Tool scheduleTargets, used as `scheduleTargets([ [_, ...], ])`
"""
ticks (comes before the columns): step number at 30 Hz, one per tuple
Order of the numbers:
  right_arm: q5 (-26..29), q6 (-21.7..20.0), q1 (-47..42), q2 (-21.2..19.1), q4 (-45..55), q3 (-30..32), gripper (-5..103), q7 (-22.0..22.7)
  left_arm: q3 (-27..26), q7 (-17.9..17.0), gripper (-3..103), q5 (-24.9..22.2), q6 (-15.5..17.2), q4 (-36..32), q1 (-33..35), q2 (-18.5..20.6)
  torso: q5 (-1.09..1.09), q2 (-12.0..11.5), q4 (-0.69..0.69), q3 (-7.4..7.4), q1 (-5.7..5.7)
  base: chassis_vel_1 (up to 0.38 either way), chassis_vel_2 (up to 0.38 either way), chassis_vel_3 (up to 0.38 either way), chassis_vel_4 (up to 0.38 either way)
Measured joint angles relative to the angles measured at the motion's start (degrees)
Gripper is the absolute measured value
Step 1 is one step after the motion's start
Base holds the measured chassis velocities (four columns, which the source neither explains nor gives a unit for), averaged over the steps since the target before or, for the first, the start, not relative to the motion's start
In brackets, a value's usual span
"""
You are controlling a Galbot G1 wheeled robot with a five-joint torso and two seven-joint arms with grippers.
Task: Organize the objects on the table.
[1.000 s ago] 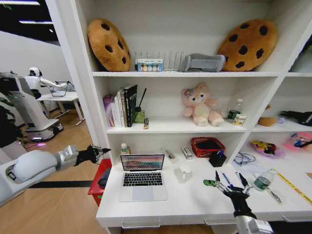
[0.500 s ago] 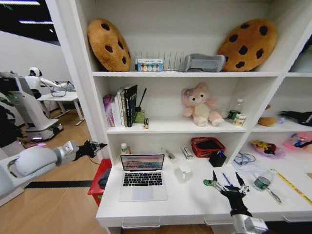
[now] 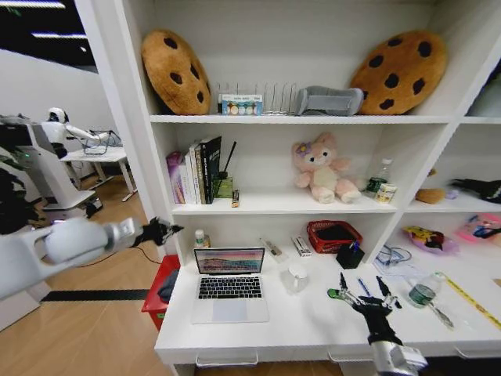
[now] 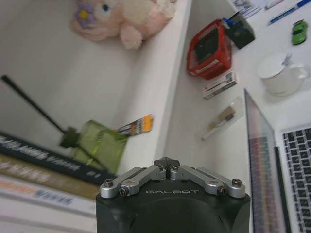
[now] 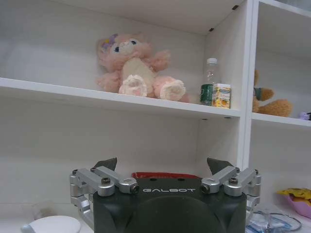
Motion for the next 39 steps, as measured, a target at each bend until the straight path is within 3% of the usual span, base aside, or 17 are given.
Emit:
scheduleTargets([
  [1, 0.0, 0.0, 0.0, 0.0, 0.0, 0.0, 100, 0.0, 0.0, 0.0, 0, 0.0, 0.0, 0.0, 0.0, 0.0, 0.0, 0.0, 0.0, 0.0, 0.0, 0.0, 0.0, 0.0, 0.0],
  [2, 0.33, 0.08, -0.35, 0.0, 0.23, 0.49, 100, -0.12, -1.23, 0.4, 0, -0.6, 0.59, -0.13, 4.1, 1.07, -0.14, -0.02, 0.0, 0.02, 0.03, 0.0, 0.0, 0.0, 0.0],
  [3, 0.68, 0.26, -0.55, -0.19, 0.21, 0.91, 100, -0.3, -0.22, 1.34, 0, -0.75, 1.0, -1.12, 5.53, 0.58, -0.1, -0.02, 0.07, 0.03, 0.03, 0.0, 0.0, 0.0, 0.0],
  [10, 1.31, 0.41, 0.2, -1.36, -0.76, 0.91, 100, -0.45, 0.92, 1.89, 0, -0.18, 1.15, -1.65, 5.43, -0.72, -0.07, 0.0, 0.14, 0.0, -0.02, 0.0, 0.0, 0.0, 0.0],
  [16, 1.47, 0.03, 1.24, -1.8, -1.33, 0.34, 100, -0.48, -3.78, 1.86, 0, 0.55, 1.37, 1.37, 11.26, 3.81, -0.06, 0.0, 0.11, 0.0, -0.01, 0.0, 0.0, 0.0, 0.0],
  [18, 1.39, 0.6, 0.9, -0.71, -2.35, 0.74, 100, -1.18, -9.11, 1.26, 0, 0.31, 1.93, 4.56, 16.41, 7.84, -0.07, -0.01, 0.07, 0.01, 0.01, 0.0, 0.0, 0.0, 0.0],
  [39, 2.21, 2.23, 1.0, 0.33, -6.02, 2.07, 100, -2.43, -9.69, 5.26, 0, 3.42, 0.95, 13.14, 21.29, 15.03, -0.07, 0.0, 0.1, 0.01, 0.01, 0.0, 0.0, 0.0, 0.0],
])
